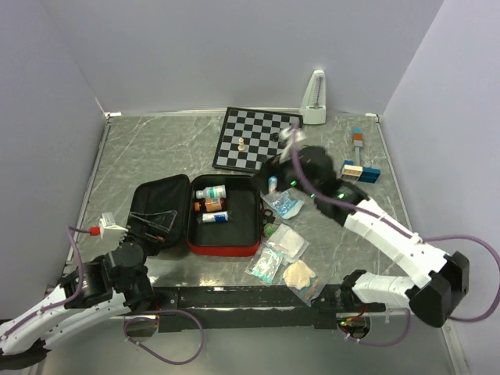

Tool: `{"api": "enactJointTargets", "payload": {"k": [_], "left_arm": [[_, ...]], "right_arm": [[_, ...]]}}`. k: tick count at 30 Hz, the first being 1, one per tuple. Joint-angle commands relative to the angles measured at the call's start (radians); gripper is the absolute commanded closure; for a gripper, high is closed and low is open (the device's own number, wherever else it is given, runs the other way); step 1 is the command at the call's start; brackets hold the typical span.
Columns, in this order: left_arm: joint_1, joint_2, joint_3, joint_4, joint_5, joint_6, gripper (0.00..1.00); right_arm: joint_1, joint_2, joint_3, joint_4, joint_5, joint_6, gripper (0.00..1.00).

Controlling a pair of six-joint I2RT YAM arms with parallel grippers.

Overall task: Organize the medicine kit
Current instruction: Place the pill bottle in the medicine box, then pick up the medical item at the center of the board.

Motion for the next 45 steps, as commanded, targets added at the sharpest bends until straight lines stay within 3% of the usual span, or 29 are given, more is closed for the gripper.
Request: {"api": "enactJointTargets", "payload": {"k": [1,6,10,20,34,45], "left_arm": [[-0.002,0.006,-0.025,0.065,0.005,0.023,0.04],[-0.002,0.04,-0.03,0.067,0.012,0.021,0.04],[-0.002,0.061,-0.031,0.086,0.022,0.035,0.04],[-0.002,0.178,-0.082,0.247,0.11,0.061,0.04],[-0.002,0.233,-0.088,0.315,0.147,0.073,0.03],[-0.002,0.23,-0.085,0.277,0.136,0.049,0.04]], "right_arm": [[-0.2,0.036,-0.069,-0.198,0.027,0.203,0.13],[-0.265,-0.061,-0.268,-0.134,0.113,0.312,0.19],[-0.355,-0.095,-0.381,-0.085,0.015,0.37,0.3],[-0.357,-0.057,-0.485,-0.091,-0.028,0.412,0.28],[-0.314,0.022,-0.543,-0.026,-0.11,0.382,0.42],[-0.305,0.031,-0.557,-0.017,-0.091,0.39,0.68]]}}
